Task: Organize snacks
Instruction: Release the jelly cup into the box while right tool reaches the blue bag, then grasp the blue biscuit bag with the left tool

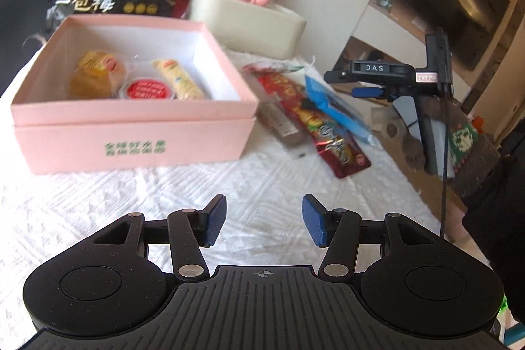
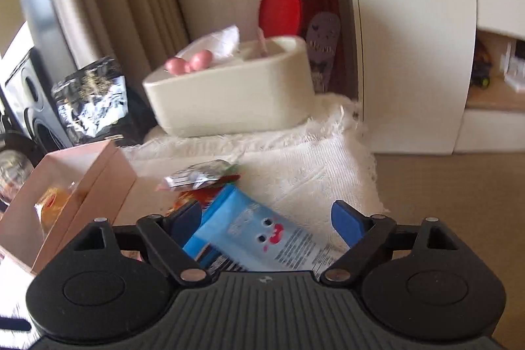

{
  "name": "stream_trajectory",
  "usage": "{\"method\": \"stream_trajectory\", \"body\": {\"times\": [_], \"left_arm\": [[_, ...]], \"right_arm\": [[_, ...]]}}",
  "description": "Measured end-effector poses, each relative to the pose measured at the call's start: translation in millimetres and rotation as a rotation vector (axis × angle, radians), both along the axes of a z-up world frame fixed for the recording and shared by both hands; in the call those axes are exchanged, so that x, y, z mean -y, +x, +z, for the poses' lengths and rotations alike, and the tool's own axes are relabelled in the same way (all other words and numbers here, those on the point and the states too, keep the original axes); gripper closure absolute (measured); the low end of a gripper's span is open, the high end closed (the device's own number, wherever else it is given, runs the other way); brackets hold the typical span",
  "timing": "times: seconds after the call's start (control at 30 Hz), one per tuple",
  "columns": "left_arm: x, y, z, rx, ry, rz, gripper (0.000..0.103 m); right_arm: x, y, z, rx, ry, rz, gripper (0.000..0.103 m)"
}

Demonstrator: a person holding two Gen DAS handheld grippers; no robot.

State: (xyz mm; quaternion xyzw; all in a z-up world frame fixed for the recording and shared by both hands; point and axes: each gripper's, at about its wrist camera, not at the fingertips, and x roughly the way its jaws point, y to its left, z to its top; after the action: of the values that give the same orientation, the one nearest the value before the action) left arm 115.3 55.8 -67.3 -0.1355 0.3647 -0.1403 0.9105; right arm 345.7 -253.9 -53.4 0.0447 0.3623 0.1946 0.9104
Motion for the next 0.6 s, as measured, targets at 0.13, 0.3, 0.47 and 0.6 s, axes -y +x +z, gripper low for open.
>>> {"method": "stream_trajectory", "body": {"times": [0.13,0.3,0.47,0.6], "left_arm": [[-10.1,-2.2,-5.7,-0.022,-0.014,0.024,0.047],[-12.7,5.9,-13.8,-0.047,-0.049,0.037,0.047],[-3.2,5.0,-12.3,-0.045,-0.065,-0.007,0.047],[1.2,1.9,-8.9,-0.037,-0.079,-0.026,0.047]], "right_arm": [[11.0,14.8,-18.3,-0.121,0.050,-0.013,0.017],[8.5,-27.8,-16.9,-0.220,0.194,0.127,0.016],[-19.9,-83.1,-12.8,-0.228,0.111,0.244,0.016],[-43.4,-118.5,-12.5,-0.204,0.070,0.346,0.023]]}}
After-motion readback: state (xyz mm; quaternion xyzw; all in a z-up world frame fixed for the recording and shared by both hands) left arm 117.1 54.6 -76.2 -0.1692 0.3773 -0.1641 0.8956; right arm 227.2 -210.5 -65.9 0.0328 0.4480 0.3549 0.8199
